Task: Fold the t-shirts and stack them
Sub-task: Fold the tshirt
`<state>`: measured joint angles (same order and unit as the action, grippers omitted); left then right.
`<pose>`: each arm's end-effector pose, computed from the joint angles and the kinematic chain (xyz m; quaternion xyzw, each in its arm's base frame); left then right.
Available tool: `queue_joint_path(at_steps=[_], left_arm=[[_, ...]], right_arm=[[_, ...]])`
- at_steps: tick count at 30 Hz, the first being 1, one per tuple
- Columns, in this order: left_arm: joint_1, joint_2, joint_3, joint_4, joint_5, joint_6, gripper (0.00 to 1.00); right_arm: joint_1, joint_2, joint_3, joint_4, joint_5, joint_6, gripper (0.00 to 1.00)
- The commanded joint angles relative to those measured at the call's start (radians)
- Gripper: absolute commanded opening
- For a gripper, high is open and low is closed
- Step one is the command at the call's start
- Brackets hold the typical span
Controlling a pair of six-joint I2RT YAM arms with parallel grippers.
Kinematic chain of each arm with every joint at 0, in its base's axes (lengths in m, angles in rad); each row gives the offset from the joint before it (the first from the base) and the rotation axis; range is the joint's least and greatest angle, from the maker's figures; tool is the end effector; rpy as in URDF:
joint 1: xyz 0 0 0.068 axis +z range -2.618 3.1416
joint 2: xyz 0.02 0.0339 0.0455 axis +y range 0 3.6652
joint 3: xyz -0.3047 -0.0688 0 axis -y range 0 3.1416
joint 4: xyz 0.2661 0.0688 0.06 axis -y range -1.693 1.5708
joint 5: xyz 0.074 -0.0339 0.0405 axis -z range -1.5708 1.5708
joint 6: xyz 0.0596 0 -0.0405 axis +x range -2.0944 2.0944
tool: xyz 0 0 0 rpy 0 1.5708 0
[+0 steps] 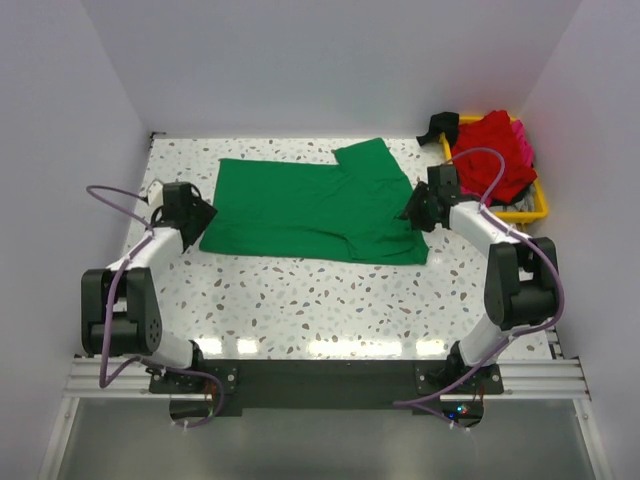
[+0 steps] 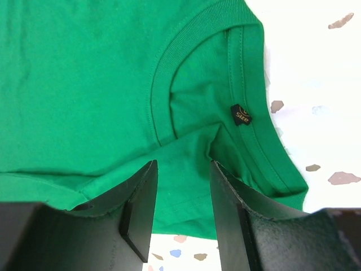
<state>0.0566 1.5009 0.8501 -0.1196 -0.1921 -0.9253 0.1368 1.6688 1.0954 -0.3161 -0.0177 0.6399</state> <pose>0.3407 0.0307 0.2117 -0.4652 0.7908 -0.0831 0.3890 0.3863 0.0542 0.2190 0.2317 0.9136 0.1342 0.3060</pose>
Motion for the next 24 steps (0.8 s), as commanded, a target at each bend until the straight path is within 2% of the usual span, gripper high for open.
queue_joint_path(at_steps=[1,6,14,24], left_arm=[[-0.049,-0.056,-0.052,0.046,0.017,-0.020,0.67],[-0.162,-0.061,-0.066,0.047,-0.030,-0.032,0.64],[-0.175,-0.019,-0.095,0.104,0.019,-0.029,0.61],[-0.176,0.001,-0.135,0.163,0.036,-0.027,0.60]], right_arm=[[0.007,-0.044,-0.009,-0.012,0.005,-0.019,0.46],[0.043,-0.101,-0.100,0.009,0.010,-0.005,0.45],[0.107,-0.095,-0.167,0.043,0.033,0.029,0.39],[0.119,-0.090,-0.209,0.058,0.055,0.035,0.39]])
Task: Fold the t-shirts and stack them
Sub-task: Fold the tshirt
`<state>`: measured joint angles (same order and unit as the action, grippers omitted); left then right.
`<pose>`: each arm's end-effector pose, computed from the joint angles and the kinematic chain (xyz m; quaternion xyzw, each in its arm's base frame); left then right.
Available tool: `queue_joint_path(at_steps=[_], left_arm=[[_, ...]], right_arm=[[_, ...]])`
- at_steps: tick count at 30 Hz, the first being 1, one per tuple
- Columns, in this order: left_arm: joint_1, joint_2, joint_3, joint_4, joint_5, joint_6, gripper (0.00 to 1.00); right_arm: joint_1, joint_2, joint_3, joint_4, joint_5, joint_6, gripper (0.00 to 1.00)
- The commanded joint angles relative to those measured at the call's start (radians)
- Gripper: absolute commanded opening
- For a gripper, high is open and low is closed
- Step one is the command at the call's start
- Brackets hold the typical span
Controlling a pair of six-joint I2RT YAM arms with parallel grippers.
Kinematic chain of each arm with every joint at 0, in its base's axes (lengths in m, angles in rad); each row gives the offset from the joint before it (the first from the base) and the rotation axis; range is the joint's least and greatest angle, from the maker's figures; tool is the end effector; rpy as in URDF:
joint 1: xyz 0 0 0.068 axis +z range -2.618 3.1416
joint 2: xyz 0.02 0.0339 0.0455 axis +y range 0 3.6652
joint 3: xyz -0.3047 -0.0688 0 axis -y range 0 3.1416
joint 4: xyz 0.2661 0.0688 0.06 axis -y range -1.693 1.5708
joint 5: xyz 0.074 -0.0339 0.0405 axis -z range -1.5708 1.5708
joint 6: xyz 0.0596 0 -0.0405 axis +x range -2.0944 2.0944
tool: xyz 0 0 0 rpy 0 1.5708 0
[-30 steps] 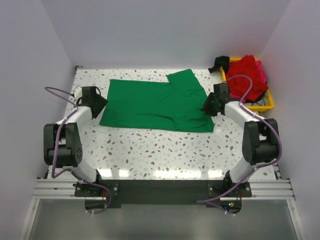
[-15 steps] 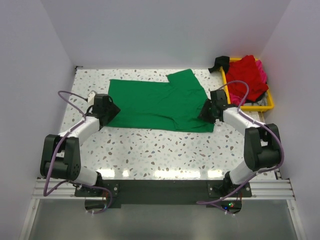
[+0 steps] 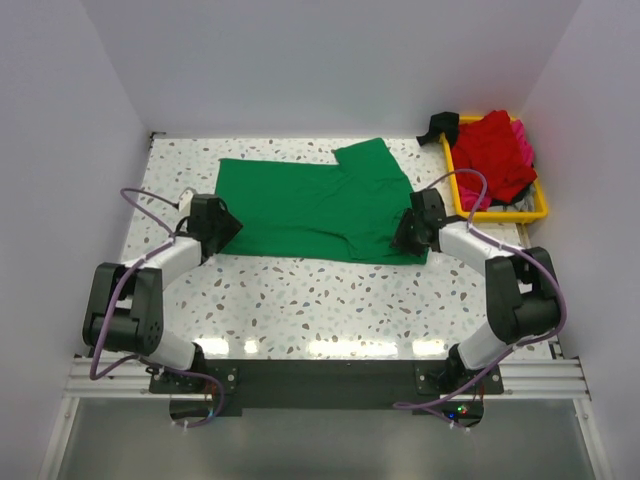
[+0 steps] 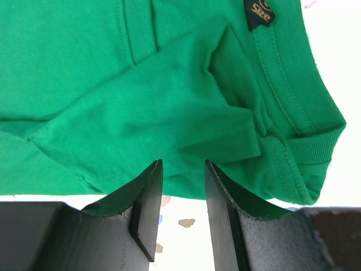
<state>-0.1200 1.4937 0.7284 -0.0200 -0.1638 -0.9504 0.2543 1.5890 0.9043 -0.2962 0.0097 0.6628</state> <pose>0.3228 -0.0291 0.1823 -0.4001 0.8299 -0.1295 0.3667 0.3330 0.0860 0.1853 0.1955 0.9366 0.1245 0.2627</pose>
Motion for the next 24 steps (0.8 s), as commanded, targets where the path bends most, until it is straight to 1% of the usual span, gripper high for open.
queue_joint_path(at_steps=[1,16,19,22,23,24], left_arm=[[0.002,0.011,-0.014,0.064,0.007,-0.002,0.60],[0.002,0.014,-0.026,0.072,0.014,0.002,0.60],[0.002,0.013,-0.024,0.069,0.014,0.005,0.60],[0.003,0.010,-0.024,0.068,0.012,0.006,0.59],[0.003,0.011,-0.024,0.068,0.013,0.006,0.59],[0.003,0.010,-0.024,0.068,0.014,0.006,0.59]], right_arm=[[0.003,-0.011,-0.024,0.045,0.029,0.014,0.39],[0.002,0.031,-0.010,0.060,0.027,0.012,0.39],[0.003,0.042,-0.001,0.065,0.023,0.014,0.34],[0.002,0.045,0.010,0.060,0.019,0.014,0.25],[0.002,0.045,0.013,0.058,0.019,0.014,0.19],[0.003,0.043,0.016,0.057,0.021,0.012,0.17]])
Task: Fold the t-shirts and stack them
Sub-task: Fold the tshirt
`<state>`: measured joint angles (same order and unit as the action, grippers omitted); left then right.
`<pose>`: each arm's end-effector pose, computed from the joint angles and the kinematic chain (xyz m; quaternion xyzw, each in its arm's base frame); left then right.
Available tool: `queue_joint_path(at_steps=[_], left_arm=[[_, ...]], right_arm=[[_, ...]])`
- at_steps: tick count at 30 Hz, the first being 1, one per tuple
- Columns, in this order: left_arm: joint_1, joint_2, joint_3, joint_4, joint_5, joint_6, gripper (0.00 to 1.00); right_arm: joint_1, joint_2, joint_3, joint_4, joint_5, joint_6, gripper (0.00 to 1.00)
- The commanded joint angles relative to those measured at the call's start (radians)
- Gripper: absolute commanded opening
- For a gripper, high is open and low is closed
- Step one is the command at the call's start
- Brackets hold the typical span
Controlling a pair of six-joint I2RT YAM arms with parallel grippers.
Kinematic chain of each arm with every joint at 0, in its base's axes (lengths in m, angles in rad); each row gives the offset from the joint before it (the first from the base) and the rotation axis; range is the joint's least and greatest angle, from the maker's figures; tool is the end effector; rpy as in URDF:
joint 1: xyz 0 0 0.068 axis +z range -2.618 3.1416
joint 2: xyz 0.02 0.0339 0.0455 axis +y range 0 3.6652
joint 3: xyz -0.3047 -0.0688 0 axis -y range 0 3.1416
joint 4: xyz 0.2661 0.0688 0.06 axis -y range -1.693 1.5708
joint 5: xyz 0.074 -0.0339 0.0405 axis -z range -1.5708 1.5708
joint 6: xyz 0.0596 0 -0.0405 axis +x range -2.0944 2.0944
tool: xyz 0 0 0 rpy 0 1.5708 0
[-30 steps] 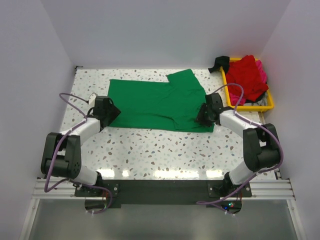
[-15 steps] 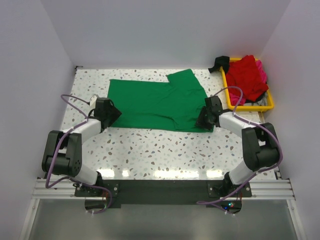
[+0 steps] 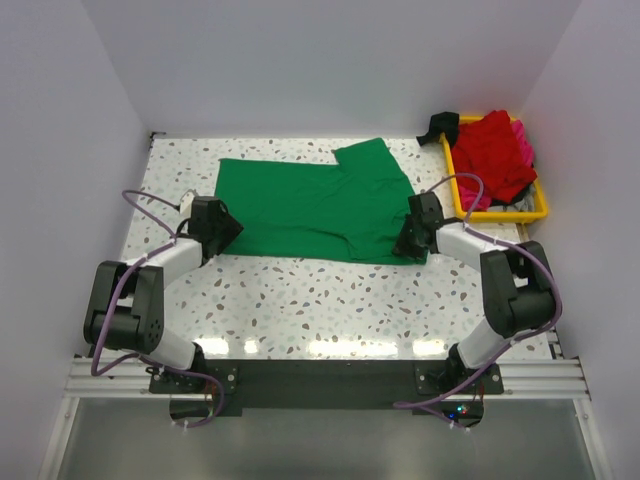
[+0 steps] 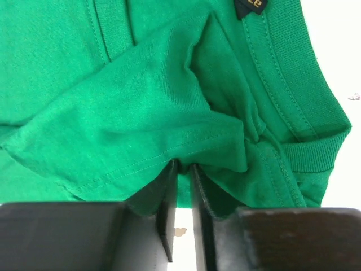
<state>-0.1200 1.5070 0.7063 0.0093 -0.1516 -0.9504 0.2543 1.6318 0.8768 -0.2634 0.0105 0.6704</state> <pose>0.3211 -0.0297 0.1738 -0.3984 0.8324 -0.1329 0.3616 0.3327 0.0858 0.1652 0.2001 0.9410 0.1171 0.2463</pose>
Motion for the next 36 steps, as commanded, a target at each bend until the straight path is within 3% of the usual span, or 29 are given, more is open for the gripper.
queue_joint_path(at_steps=[1,6,12,36], left_arm=[[0.002,-0.002,-0.004,0.038,0.003,0.004,0.59],[0.003,-0.002,-0.004,0.038,0.004,0.004,0.59],[0.003,0.002,-0.002,0.038,0.006,0.004,0.59],[0.003,0.012,0.001,0.046,0.026,0.010,0.59]], right_arm=[[0.003,-0.006,0.050,0.021,0.022,0.005,0.16],[0.002,-0.012,0.076,0.006,0.031,0.001,0.05],[0.002,0.025,0.140,-0.008,0.025,0.003,0.01],[0.000,0.336,0.559,-0.100,0.046,0.014,0.02]])
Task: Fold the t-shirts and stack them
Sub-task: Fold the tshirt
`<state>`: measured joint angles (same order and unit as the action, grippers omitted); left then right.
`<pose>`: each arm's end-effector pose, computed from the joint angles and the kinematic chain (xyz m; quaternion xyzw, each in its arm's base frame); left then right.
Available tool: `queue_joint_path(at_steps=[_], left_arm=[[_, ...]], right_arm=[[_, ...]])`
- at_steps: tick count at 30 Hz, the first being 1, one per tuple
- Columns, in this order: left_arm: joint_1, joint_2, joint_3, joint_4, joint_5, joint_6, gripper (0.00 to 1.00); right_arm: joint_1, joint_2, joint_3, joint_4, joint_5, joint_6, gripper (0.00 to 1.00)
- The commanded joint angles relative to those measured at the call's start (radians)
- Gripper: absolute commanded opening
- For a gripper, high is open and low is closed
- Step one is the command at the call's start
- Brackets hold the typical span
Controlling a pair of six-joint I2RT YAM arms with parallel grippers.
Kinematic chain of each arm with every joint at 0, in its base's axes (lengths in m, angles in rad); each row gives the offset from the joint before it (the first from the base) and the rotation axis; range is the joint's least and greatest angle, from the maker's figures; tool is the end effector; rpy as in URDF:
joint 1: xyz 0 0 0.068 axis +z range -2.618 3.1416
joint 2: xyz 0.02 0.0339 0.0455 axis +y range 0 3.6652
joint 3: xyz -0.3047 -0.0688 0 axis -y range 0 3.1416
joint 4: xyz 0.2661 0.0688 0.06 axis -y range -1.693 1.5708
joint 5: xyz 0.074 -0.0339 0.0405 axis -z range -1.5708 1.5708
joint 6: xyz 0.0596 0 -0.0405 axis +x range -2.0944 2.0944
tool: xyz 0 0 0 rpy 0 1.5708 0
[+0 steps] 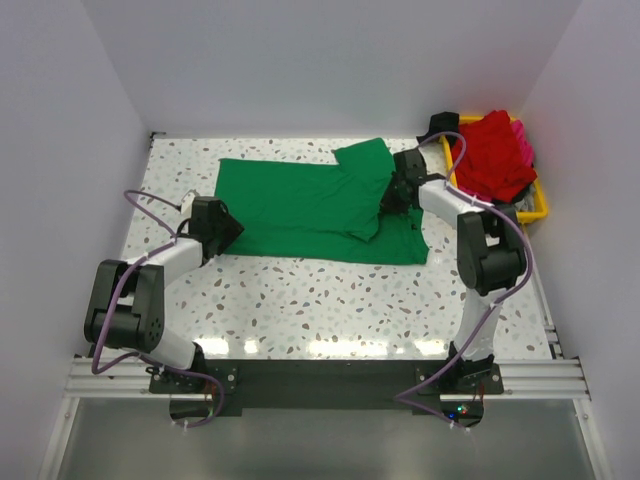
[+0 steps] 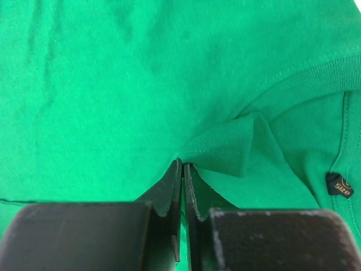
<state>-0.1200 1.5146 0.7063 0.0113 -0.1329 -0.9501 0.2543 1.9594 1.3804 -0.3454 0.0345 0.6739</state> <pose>0.3217 -0.0308 0.1716 -0.3955 0.8355 -0.1391 0.3552 0.4568 0.1166 0.1935 0.2028 0.9262 0.1275 0.2913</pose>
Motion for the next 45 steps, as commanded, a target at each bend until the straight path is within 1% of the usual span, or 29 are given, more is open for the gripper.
queue_joint_path(at_steps=[1,3,7,8,11,14,17,18,22,30,35,45], left_arm=[[0.002,0.002,-0.001,0.044,0.007,0.010,0.59],[0.002,0.004,-0.001,0.044,0.007,0.011,0.59],[0.003,0.002,-0.001,0.046,0.010,0.013,0.59],[0.003,0.001,-0.001,0.046,0.010,0.014,0.59],[0.003,-0.002,0.001,0.046,0.012,0.014,0.59],[0.003,-0.004,0.001,0.044,0.016,0.014,0.59],[0.002,-0.008,-0.001,0.044,0.015,0.014,0.59],[0.002,-0.008,0.001,0.044,0.015,0.013,0.59],[0.002,-0.010,-0.001,0.045,0.019,0.011,0.59],[0.003,-0.014,-0.001,0.052,0.024,0.010,0.59],[0.002,-0.008,-0.008,0.059,0.030,0.007,0.59],[0.003,-0.019,-0.008,0.053,0.027,0.011,0.59]], right_arm=[[-0.001,0.012,0.058,-0.015,0.025,0.010,0.05],[-0.003,0.019,0.068,-0.015,0.025,0.009,0.08],[-0.006,0.010,0.075,-0.003,0.018,-0.010,0.28],[-0.006,0.006,0.077,0.003,0.015,-0.014,0.36],[-0.006,-0.002,0.086,0.032,-0.005,-0.042,0.46],[-0.006,-0.010,0.123,-0.006,-0.007,-0.076,0.49],[-0.006,-0.066,0.082,-0.001,0.011,-0.089,0.54],[-0.006,-0.082,0.042,0.008,0.008,-0.089,0.55],[0.002,-0.151,-0.064,0.028,-0.010,-0.082,0.56],[0.075,-0.250,-0.276,0.120,-0.019,-0.043,0.56],[0.114,-0.237,-0.316,0.158,-0.024,-0.020,0.56],[0.123,-0.189,-0.313,0.207,-0.033,0.004,0.55]])
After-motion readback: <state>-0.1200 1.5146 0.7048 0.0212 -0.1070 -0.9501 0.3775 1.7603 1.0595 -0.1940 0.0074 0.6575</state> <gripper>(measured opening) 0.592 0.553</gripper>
